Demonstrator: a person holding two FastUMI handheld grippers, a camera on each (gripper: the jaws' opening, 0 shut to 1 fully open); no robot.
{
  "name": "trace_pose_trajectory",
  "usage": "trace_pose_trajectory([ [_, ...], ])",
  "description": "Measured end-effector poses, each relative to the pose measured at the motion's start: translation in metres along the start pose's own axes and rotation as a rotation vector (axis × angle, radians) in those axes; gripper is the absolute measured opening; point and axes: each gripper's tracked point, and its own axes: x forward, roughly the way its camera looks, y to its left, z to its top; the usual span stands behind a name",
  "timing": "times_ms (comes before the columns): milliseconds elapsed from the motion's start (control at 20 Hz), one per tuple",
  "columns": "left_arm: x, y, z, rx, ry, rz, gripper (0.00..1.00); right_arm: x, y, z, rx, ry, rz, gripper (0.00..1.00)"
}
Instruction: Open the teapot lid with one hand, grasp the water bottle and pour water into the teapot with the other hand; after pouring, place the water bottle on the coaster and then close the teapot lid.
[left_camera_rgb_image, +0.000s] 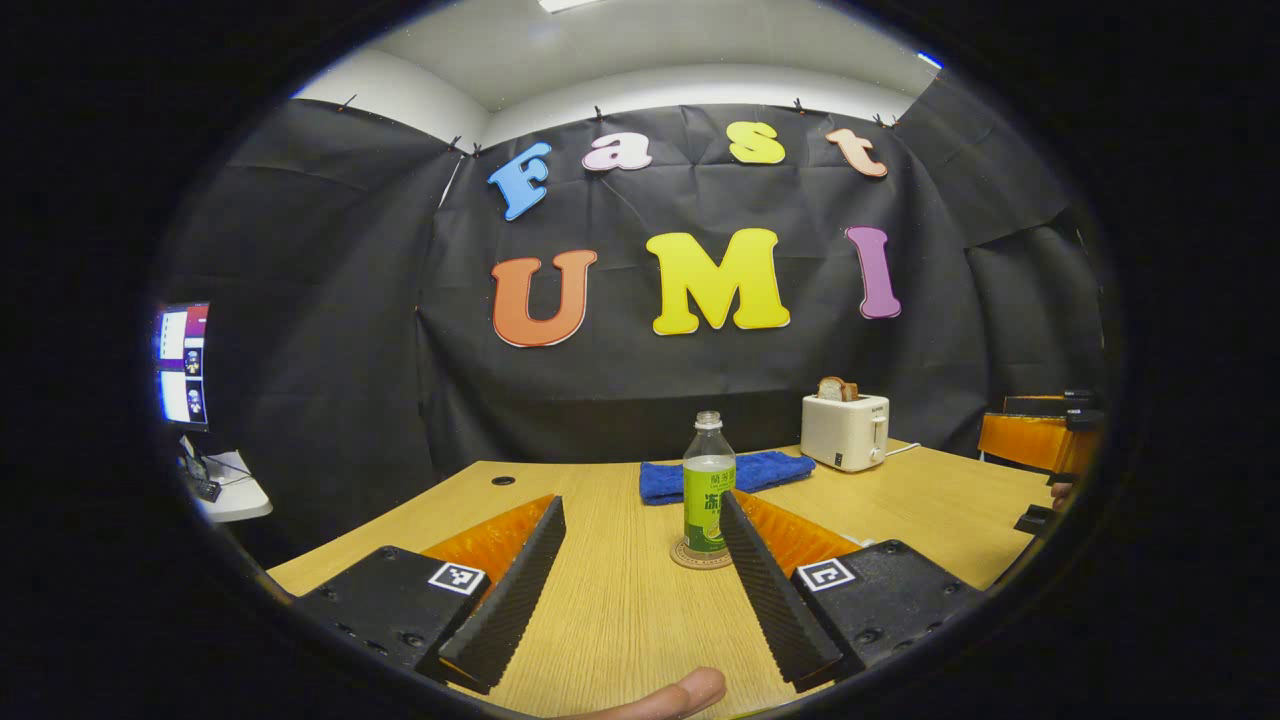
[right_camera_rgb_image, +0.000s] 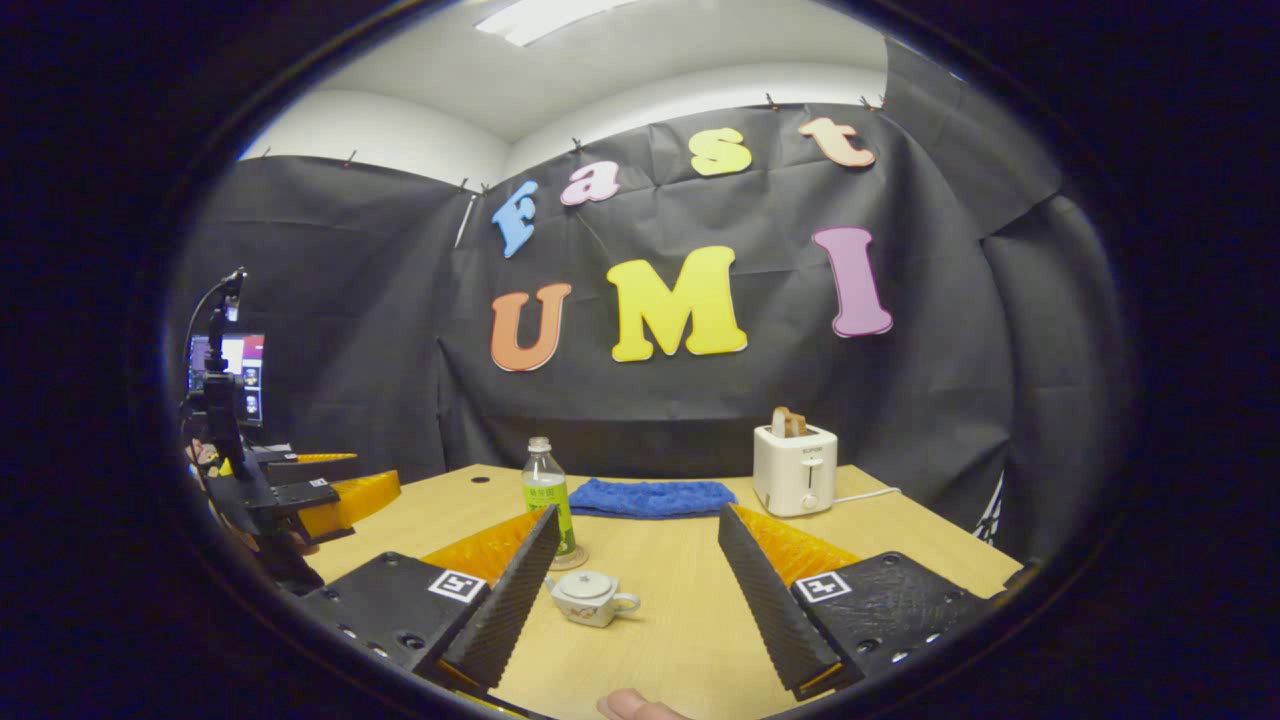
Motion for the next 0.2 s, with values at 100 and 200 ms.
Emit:
trace_pose_trajectory([
  [100,0.0013,0.0027,-0.0039,-0.011,0.014,0.006,0.97,0.0018,-0.0063,-0.0036,0.017,0.013,-0.015,0.97],
  [200,0.0023,0.0035,-0.0108,-0.030,0.039,0.005,0.97,0.0020,-0.0102,-0.0052,0.021,0.020,-0.023,0.95],
])
